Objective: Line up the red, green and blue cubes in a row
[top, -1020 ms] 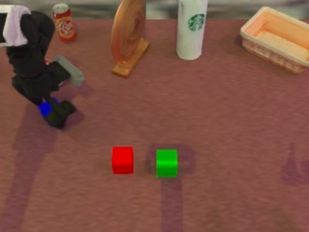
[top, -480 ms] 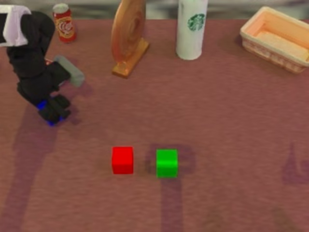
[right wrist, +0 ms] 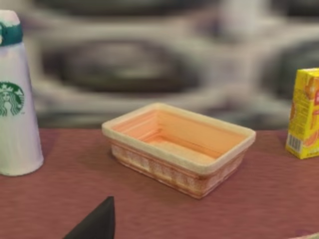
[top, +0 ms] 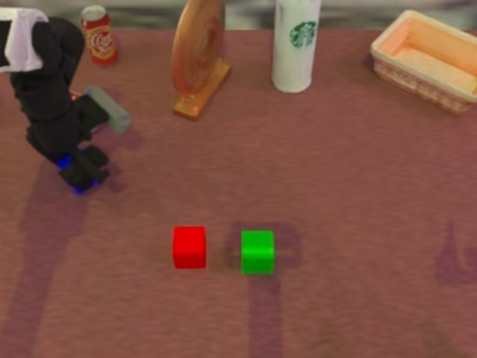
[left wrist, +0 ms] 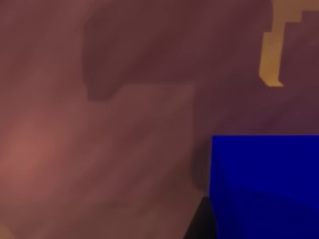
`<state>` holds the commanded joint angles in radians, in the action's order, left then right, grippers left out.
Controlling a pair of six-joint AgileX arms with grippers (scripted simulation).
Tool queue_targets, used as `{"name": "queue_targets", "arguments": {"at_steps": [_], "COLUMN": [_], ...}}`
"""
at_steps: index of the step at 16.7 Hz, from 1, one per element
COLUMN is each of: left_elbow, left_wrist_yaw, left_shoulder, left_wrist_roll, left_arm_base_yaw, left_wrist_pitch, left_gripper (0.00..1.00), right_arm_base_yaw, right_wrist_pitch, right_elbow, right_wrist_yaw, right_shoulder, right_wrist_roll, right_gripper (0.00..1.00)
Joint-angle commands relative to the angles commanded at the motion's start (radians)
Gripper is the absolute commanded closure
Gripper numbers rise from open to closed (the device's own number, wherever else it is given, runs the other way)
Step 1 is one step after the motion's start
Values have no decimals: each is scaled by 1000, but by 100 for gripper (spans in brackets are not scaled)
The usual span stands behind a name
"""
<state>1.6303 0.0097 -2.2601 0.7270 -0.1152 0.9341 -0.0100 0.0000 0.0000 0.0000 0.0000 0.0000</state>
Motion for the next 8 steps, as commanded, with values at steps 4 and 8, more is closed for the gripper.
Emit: {"name": "queue_targets", "arguments": {"at_steps": [4, 8], "left_elbow": [56, 144], "left_wrist_yaw": [1, 0], "left_shoulder": [21, 65], "left_wrist_roll": [1, -1], "left_arm_base_yaw": [6, 17], "left_wrist_pitch": [74, 216], "left_gripper": [100, 100], "right_arm_base_yaw": [0, 0], "right_wrist_pitch": [0, 0], "right_elbow": [0, 0], "right_wrist_yaw": [0, 0], "right_shoulder": [0, 0], "right_wrist_roll": [0, 0], "right_gripper": [0, 0]}}
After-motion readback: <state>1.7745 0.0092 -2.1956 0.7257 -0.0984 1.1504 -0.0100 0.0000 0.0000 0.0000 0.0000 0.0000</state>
